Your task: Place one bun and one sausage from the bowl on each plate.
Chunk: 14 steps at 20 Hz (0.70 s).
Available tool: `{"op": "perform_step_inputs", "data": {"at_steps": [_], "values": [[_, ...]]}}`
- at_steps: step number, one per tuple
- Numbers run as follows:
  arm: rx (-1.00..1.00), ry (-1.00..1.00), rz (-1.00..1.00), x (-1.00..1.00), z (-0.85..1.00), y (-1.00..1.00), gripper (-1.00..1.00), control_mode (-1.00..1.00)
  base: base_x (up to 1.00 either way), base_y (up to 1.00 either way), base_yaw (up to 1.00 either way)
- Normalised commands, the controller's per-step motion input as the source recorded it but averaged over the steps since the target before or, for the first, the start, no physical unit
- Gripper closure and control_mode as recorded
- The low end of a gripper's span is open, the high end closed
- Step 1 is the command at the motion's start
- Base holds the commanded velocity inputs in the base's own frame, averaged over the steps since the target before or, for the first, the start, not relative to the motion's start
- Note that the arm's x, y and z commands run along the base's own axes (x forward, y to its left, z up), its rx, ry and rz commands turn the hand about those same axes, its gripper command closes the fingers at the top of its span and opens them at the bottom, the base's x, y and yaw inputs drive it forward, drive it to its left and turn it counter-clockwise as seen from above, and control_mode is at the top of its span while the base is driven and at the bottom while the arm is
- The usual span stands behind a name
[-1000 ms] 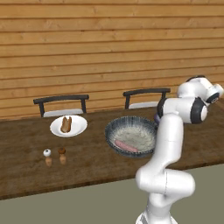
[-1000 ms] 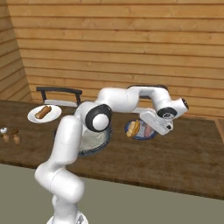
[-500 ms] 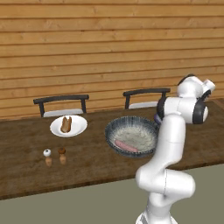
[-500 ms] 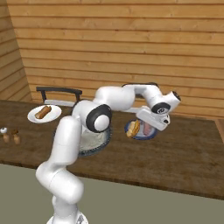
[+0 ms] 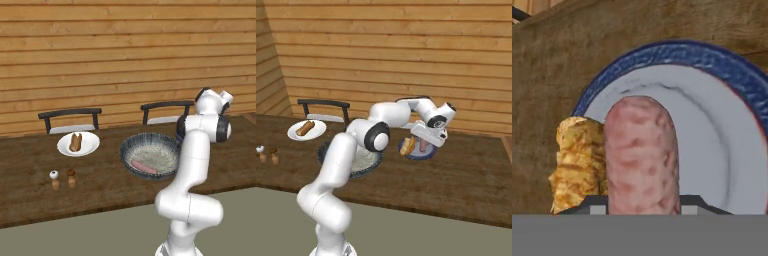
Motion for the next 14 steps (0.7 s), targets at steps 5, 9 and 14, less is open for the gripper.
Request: {"op": "perform_step_inputs", "data": {"at_steps": [5,9,14], "values": [[0.03,0.0,0.09,0.04,-0.35,-0.25,1.0,-1.0,0.0,0.0,0.0],[0.0,0.0,0.0,0.0,-0.28,0.35,1.0,-1.0,0.0,0.0,0.0],[0.0,0.0,0.0,0.0,0.0,0.05,-1.0,-1.0,0.0,0.0,0.0]]}}
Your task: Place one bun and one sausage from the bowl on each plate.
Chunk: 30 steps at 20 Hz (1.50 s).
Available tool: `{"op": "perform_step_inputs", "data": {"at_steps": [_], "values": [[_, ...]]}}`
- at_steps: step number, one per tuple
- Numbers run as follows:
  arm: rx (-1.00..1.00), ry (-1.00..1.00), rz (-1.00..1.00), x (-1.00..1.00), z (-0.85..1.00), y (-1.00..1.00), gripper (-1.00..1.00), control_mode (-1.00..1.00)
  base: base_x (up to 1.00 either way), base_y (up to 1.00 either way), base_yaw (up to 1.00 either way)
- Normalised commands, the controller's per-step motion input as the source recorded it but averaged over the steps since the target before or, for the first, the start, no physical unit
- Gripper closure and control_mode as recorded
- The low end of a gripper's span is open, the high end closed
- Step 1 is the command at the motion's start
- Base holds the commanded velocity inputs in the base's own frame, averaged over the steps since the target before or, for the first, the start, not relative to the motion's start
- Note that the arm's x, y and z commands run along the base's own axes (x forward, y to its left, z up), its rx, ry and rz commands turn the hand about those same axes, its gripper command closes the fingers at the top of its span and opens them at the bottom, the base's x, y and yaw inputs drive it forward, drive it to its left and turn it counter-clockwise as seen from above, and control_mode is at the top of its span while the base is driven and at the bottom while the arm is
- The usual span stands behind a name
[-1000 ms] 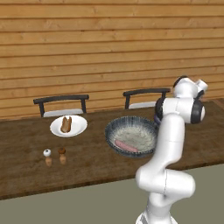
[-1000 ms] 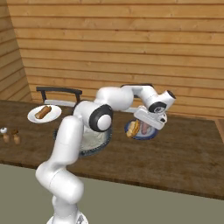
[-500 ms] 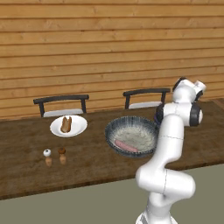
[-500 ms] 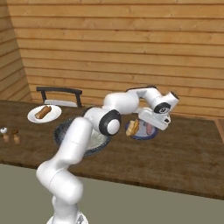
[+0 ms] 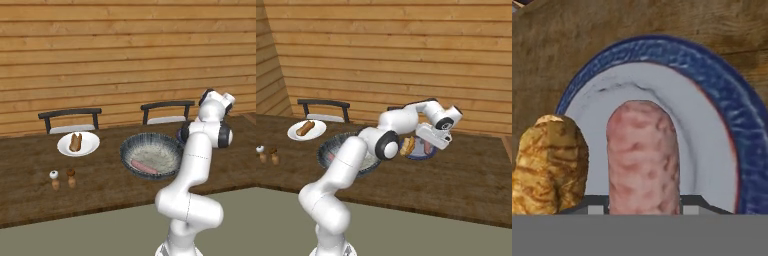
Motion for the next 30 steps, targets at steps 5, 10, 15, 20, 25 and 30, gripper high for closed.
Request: {"op": "perform_step_inputs", "data": {"at_steps": [5,10,15,20,25,30], "values": [[0.0,-0.07,0.0,-0.12,0.07,0.32,-1.0,-1.0,0.0,0.0,0.0],[0.0,-0.25,-0.01,-0.14,0.5,0.16,-1.0,-1.0,0.0,0.0,0.0],[0.0,-0.35,-0.07,-0.34,0.75,0.15,-1.0,-1.0,0.0,0.0,0.0],[0.0,-0.25,-0.09,-0.73,0.77,0.46,-1.0,-1.0,0.0,0.0,0.0],[-0.07,-0.11,-0.05,-0.87,0.49,0.46,-1.0,-1.0,0.0,0.0,0.0],[-0.21,-0.07,-0.01,-0.82,0.26,0.68,-1.0,-1.0,0.0,0.0,0.0]]}}
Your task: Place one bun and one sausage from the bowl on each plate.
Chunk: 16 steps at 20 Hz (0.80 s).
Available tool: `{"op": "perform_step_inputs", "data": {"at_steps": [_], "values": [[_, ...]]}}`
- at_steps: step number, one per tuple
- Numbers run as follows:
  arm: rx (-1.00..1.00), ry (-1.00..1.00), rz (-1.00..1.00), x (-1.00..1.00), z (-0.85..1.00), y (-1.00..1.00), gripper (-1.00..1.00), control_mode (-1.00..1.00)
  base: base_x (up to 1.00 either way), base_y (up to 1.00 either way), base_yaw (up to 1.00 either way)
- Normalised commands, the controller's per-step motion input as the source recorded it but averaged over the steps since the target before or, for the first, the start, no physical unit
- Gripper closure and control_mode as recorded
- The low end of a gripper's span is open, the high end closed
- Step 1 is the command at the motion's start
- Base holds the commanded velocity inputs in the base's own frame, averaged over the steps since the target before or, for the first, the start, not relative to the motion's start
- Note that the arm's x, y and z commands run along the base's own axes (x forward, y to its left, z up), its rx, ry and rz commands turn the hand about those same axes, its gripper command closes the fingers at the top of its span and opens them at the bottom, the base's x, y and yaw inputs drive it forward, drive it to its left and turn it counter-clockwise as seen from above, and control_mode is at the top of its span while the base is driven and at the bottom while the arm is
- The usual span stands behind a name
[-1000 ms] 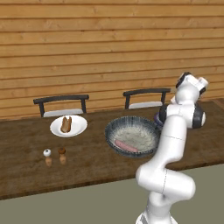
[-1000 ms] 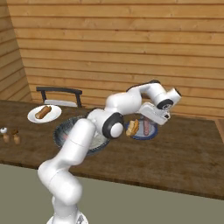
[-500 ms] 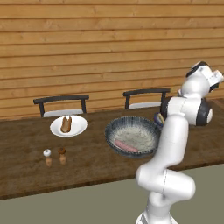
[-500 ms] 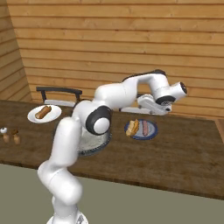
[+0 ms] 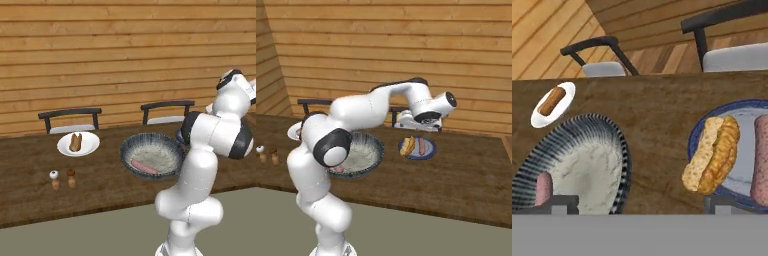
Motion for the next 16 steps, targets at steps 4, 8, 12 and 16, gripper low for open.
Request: {"op": "perform_step_inputs", "data": {"at_steps": [4,8,12,16], "values": [[-0.19,-0.01,-0.03,-0.74,0.11,0.79,-1.0,-1.0,0.0,0.0,0.0],[-0.18,0.02,-0.03,-0.63,0.04,0.92,-1.0,-1.0,0.0,0.0,0.0],[-0.16,0.1,-0.02,-0.46,0.01,0.96,-1.0,-1.0,0.0,0.0,0.0],[-0.16,0.18,0.0,-0.39,0.0,1.0,-1.0,-1.0,0.0,0.0,0.0]]}}
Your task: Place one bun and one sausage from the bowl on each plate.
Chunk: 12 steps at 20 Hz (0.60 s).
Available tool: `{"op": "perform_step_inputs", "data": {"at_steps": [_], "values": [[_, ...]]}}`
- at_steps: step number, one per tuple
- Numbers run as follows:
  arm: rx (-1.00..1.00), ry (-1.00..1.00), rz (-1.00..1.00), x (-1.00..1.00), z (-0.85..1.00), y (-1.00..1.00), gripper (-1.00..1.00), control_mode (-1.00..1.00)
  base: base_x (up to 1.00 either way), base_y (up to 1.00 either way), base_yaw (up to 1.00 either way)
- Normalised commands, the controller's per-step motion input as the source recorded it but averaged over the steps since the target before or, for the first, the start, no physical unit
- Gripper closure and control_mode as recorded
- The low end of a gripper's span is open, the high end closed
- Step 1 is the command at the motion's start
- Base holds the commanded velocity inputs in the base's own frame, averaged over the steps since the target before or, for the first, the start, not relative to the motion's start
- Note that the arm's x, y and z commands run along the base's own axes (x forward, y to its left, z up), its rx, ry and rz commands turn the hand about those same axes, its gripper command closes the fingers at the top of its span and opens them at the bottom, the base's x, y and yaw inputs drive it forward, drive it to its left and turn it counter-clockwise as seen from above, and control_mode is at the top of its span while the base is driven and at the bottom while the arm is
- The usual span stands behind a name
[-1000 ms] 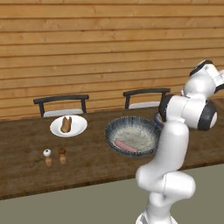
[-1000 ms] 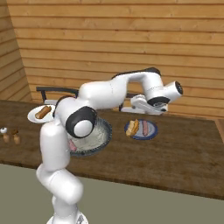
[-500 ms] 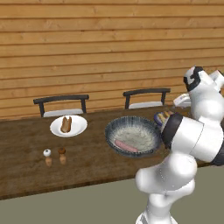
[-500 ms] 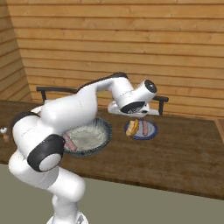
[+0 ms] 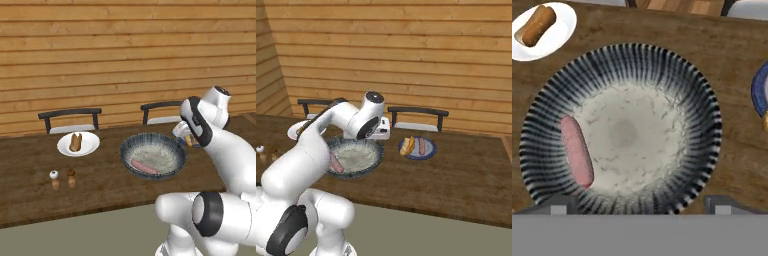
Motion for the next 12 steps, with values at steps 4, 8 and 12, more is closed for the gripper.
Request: {"op": "perform_step_inputs", "data": {"at_steps": [4,8,12], "values": [[-0.16,0.21,0.0,-0.14,-0.01,0.99,-1.0,-1.0,0.0,0.0,0.0],[-0.09,0.22,-0.02,0.0,-0.2,0.64,-1.0,-1.0,0.0,0.0,0.0],[-0.05,0.17,0.0,0.0,-0.29,0.35,-1.0,-1.0,0.0,0.0,0.0]]}}
